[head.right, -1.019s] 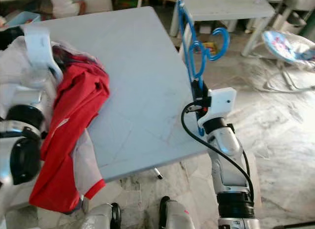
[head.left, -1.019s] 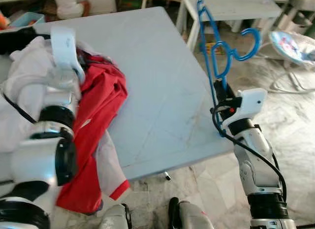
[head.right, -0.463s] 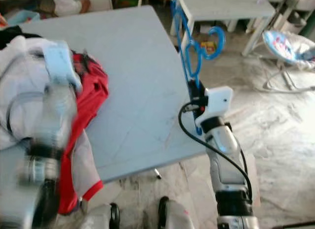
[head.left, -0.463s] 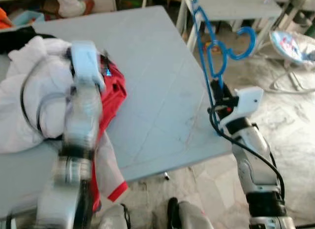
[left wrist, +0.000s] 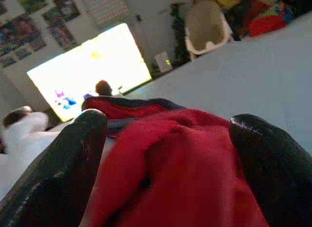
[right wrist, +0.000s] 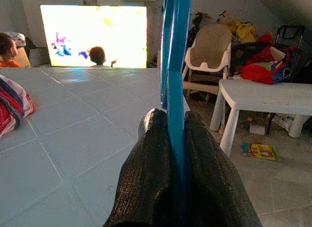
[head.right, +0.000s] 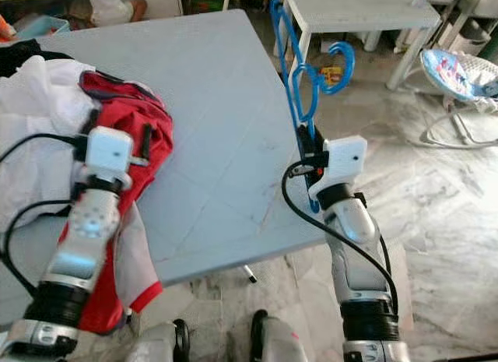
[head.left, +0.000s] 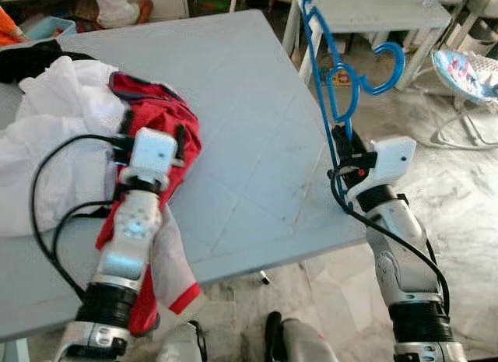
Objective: Hang hanger
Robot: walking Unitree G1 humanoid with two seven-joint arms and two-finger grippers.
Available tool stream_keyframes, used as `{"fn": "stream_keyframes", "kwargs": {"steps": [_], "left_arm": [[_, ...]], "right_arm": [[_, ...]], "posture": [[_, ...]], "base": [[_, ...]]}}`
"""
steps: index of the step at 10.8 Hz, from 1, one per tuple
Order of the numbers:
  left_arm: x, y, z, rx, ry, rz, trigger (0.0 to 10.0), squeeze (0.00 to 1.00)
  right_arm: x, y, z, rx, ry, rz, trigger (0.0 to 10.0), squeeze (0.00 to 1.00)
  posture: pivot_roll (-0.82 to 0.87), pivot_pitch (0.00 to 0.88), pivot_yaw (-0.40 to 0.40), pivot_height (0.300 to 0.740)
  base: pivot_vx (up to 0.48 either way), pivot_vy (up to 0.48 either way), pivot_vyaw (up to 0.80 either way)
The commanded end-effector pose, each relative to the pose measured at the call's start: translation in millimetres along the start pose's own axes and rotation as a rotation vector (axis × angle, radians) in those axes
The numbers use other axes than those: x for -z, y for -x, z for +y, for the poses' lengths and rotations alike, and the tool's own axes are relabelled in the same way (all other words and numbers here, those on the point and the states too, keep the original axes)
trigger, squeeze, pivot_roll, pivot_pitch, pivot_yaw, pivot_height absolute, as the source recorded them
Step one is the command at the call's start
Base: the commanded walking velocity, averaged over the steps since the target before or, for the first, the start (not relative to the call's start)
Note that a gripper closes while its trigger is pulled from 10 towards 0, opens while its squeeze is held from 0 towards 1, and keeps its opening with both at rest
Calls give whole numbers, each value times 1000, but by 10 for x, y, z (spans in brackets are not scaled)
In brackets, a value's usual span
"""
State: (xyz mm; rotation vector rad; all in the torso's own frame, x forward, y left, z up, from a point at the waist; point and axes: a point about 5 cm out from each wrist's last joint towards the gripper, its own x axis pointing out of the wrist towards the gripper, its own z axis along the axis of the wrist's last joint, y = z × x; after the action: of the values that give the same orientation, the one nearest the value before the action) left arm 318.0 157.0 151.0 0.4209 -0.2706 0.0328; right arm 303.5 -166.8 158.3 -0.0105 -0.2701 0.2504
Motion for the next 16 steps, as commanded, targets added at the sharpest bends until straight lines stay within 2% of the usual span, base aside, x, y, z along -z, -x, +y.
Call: {"fn": "stream_keyframes", "kwargs": {"steps": [1,2,4,9,11,16], "left_arm": [[-3,-2,-37,14,5,-5,10000,0],[-71,-68,-50,-42,8,-28,10000,0],[-98,-108,-134,-59,70,-17,10000,0],[-84,-128,-160,-79,55,-23,10000,0],[-114,-157,-99,-84,56,-30,10000,0],[-141,-134,-190,-81,54,-33,10000,0]], "right_arm": [[149,53,16,1,-16,74,10000,0],[152,53,31,-4,-16,74,10000,0],[173,58,21,4,-20,80,10000,0],[230,63,29,5,-30,89,10000,0],[178,36,68,1,-28,78,10000,0],[182,64,55,2,-28,79,10000,0]], "posture": [[-84,161,13,740],[-84,161,13,740],[-92,155,8,740],[-90,143,4,740],[-89,139,3,740],[-88,145,4,740]], "base": [[0,0,0],[0,0,0],[0,0,0],[0,0,0],[-353,0,0],[-369,0,0]]}}
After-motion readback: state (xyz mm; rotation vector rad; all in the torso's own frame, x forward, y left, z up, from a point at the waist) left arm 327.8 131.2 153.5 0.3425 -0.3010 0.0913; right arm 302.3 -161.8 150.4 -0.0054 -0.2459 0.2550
